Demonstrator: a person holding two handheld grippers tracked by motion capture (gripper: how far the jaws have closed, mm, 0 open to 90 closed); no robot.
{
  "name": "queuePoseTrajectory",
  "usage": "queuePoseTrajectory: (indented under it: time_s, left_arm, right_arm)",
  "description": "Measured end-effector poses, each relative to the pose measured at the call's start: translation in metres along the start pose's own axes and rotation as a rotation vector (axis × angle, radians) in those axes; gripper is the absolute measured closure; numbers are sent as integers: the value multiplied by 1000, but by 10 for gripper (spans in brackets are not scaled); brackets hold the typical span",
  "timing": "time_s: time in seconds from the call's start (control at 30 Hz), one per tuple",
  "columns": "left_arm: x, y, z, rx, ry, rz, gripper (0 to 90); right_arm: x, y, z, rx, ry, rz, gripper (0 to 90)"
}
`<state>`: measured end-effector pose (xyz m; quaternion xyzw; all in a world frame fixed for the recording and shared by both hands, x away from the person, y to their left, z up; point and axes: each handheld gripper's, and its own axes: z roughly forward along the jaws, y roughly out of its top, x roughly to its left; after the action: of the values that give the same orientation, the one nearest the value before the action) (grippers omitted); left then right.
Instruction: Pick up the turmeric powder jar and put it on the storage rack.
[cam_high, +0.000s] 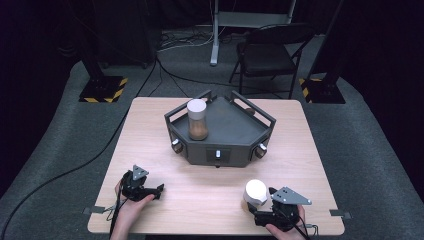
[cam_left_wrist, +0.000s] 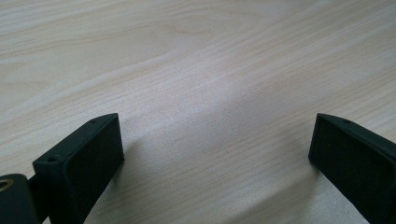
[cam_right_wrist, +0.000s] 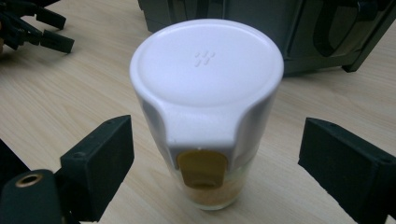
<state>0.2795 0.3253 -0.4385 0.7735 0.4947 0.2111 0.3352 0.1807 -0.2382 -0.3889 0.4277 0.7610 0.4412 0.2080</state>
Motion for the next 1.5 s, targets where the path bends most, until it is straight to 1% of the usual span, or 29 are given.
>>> queuePoseTrajectory:
  time_s: [0.1, 0.2, 0.57, 0.7, 0.83, 0.93, 1.07, 1.2, 1.4, 1.5]
  left_arm:
    - [0, 0, 0, 0, 0, 0, 30]
    - [0, 0, 0, 0, 0, 0, 30]
    - [0, 0, 0, 0, -1, 0, 30]
    - [0, 0, 0, 1, -2, 0, 30]
    - [0, 0, 0, 1, -2, 1, 30]
    - [0, 0, 0, 1, -2, 1, 30]
    - [0, 0, 0, 1, -3, 0, 30]
    - [0, 0, 0, 1, -3, 1, 30]
    - [0, 0, 0, 2, -3, 1, 29]
    - [0, 0, 0, 2, -3, 2, 29]
  right_arm:
    - [0, 0, 4, -8, 5, 5, 99]
    - [-1, -2, 7, -23, 18, 20, 108]
    - [6, -6, 21, -49, 0, 18, 149]
    - [8, -9, 24, -56, -17, 24, 175]
    - [7, -11, 27, -64, -14, 28, 195]
    - [7, -13, 28, -78, -13, 25, 207]
    - [6, -14, 32, -82, -10, 15, 223]
    - [3, -16, 35, -90, 5, 19, 268]
    - [7, -15, 35, -93, -13, -6, 286]
    - [7, -12, 35, -84, -16, -14, 289]
